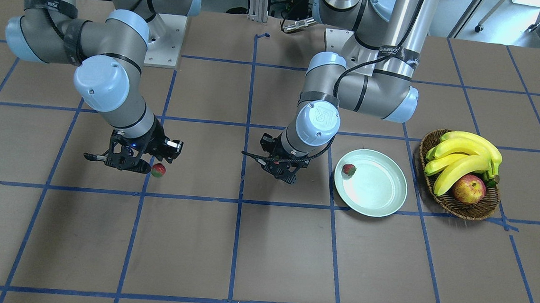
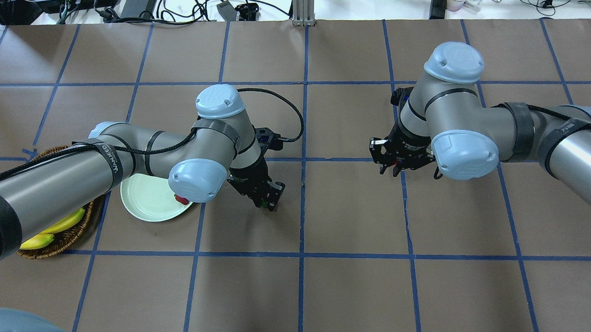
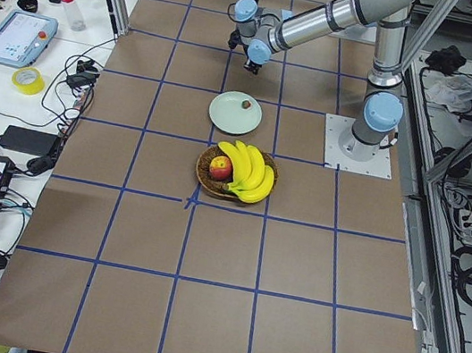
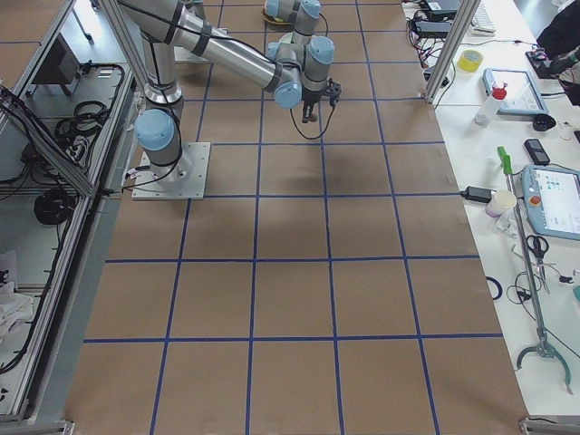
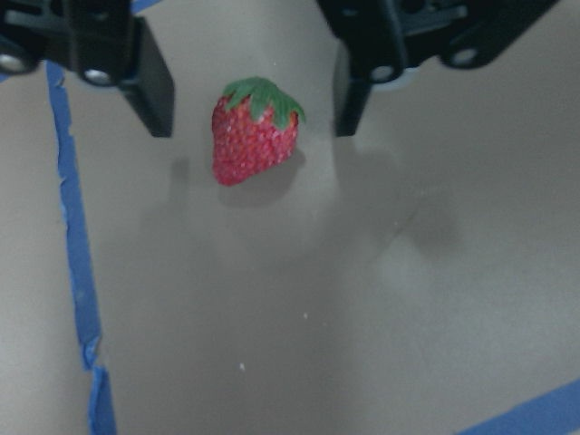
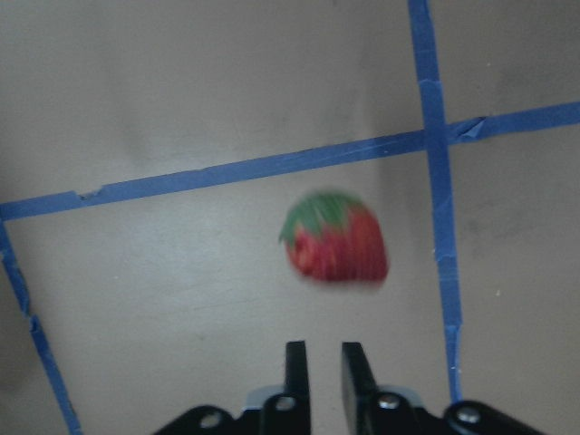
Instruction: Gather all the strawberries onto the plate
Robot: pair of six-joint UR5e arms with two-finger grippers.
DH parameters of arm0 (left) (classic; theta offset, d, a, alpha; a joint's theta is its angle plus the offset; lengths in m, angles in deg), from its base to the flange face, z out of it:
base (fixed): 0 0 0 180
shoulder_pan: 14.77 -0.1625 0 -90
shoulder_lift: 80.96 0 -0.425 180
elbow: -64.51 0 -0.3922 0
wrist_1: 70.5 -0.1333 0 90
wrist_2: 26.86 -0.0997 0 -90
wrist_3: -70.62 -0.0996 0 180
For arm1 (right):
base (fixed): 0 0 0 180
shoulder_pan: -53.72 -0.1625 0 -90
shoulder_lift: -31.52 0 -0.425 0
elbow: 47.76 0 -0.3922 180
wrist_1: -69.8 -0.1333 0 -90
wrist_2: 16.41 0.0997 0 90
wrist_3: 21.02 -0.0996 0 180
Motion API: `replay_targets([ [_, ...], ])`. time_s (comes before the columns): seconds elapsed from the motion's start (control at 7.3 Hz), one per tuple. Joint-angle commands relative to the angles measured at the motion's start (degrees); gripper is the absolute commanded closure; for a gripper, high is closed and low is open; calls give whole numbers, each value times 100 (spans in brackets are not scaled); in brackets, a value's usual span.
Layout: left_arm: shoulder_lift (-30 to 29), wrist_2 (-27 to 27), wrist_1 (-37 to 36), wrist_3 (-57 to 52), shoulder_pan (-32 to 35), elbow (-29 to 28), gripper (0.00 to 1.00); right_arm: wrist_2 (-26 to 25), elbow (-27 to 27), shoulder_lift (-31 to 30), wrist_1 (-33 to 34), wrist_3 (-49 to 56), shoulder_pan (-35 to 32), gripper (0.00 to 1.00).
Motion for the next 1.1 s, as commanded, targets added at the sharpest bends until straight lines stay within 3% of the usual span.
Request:
replay_targets([
  [0.0,177,-52,-13,-28,-26,-151,100,224,-30,15,-23,-334,-59,100],
  [0.27,370,-79,896,-11,-349,-878,100,233,-22,15,-23,-361,-59,100],
  [0.41,458,-88,1336,-46,-839,-1160,100,233,-22,24,-23,-361,-59,100],
  [0.96,451,-633,1279,-967,-2660,-1155,100,241,-4,50,-23,-361,-76,100],
])
